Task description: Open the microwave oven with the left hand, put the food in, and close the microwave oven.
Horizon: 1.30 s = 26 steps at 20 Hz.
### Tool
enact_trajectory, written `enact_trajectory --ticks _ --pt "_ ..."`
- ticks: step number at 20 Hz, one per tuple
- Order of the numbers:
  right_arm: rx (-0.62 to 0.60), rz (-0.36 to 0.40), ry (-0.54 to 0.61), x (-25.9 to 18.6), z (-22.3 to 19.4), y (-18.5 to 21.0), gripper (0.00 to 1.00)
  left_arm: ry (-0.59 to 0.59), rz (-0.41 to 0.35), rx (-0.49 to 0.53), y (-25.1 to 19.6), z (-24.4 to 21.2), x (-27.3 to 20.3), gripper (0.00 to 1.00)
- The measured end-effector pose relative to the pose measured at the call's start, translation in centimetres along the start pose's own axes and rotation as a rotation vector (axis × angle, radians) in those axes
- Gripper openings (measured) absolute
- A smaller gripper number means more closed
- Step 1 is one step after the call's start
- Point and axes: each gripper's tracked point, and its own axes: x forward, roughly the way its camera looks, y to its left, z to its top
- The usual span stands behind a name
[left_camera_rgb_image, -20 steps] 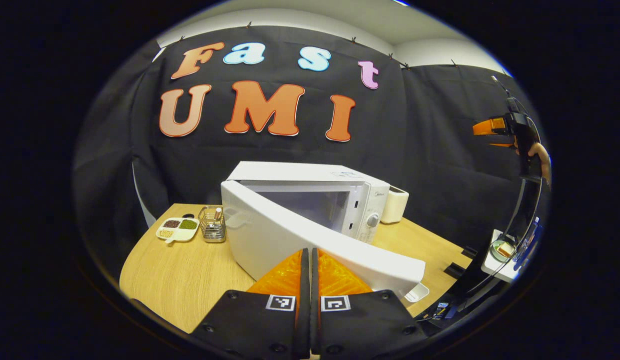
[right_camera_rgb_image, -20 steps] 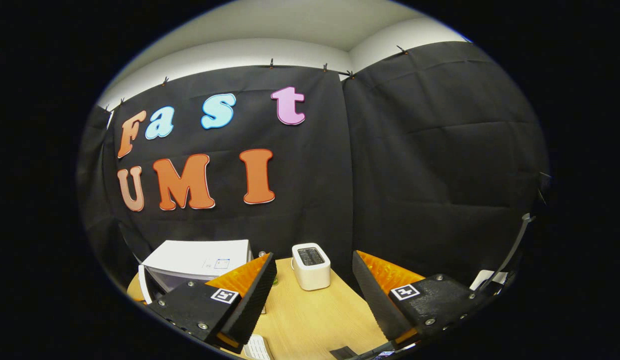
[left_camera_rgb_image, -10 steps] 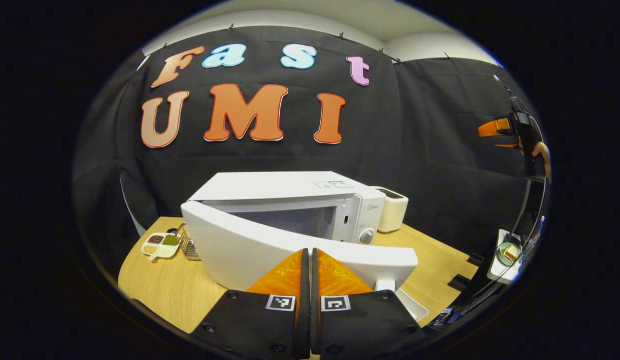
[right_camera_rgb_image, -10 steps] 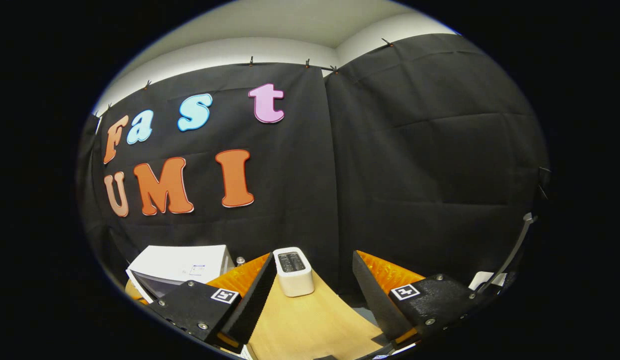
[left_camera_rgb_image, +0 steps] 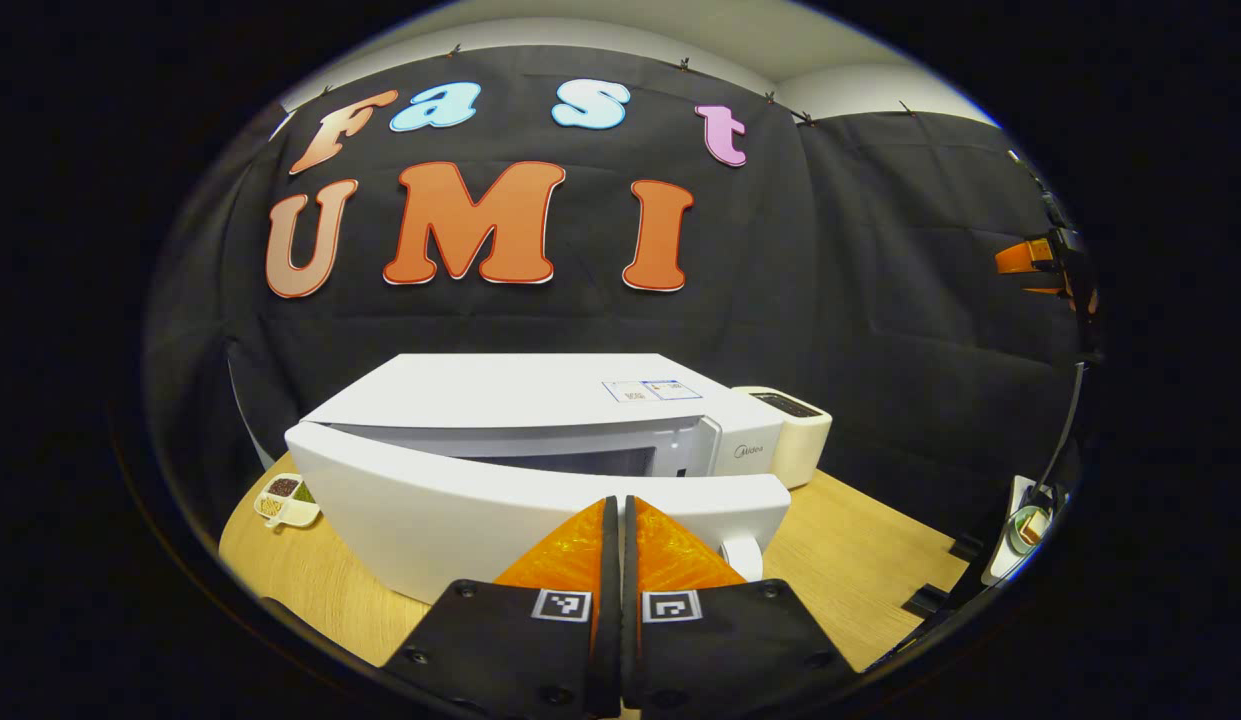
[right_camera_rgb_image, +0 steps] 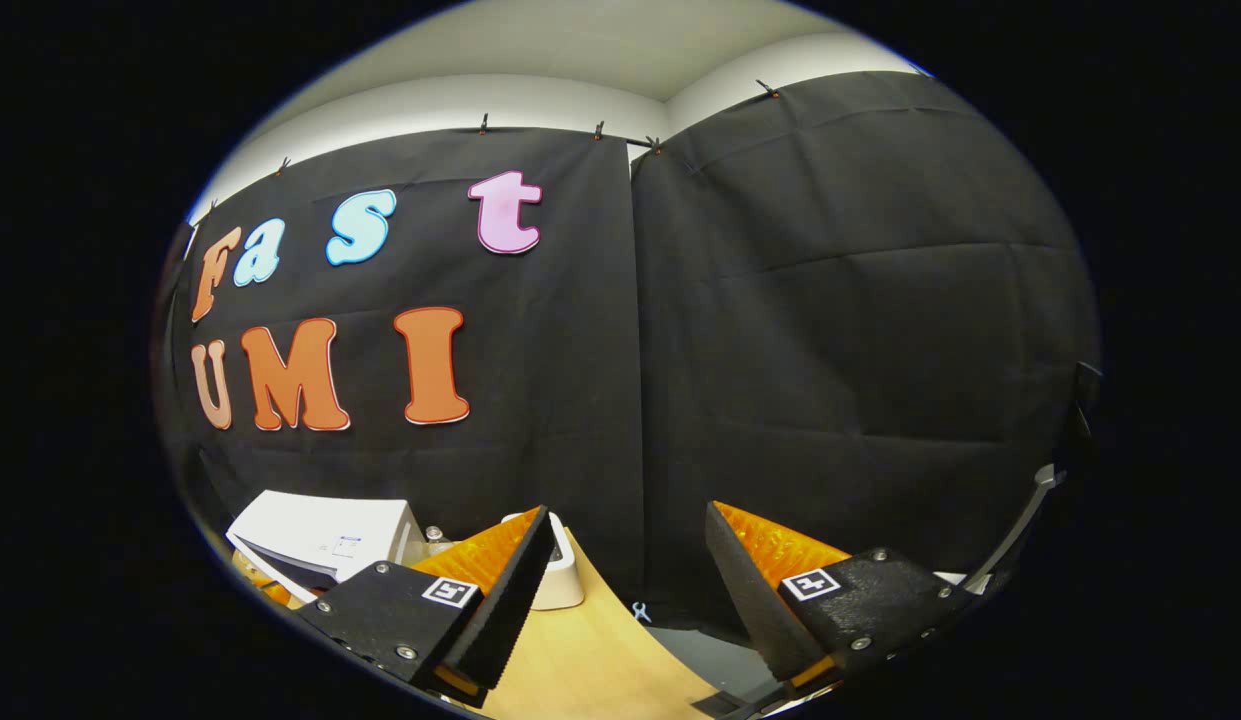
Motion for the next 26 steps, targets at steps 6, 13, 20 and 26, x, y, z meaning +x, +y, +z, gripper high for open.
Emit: enact_trajectory --ticks 6,13,20,26 --pt "-0.033 -0.008 0.001 1.5 0.7 -1.2 0.95 -0.005 0.08 0.02 0.4 0.1 4.1 0.05" --pt "-0.048 -0.02 -0.018 2.2 1.1 -1.8 0.95 0.014 0.175 0.03 0.4 -1.2 5.7 0.05" --pt "-0.059 -0.014 -0.002 1.9 0.3 -1.6 0.95 0.037 0.157 0.006 0.4 -1.1 6.6 0.05" --pt "-0.065 0.031 -0.013 1.3 0.4 0.4 0.95 0.008 0.14 0.021 -0.1 4.4 4.3 0.05"
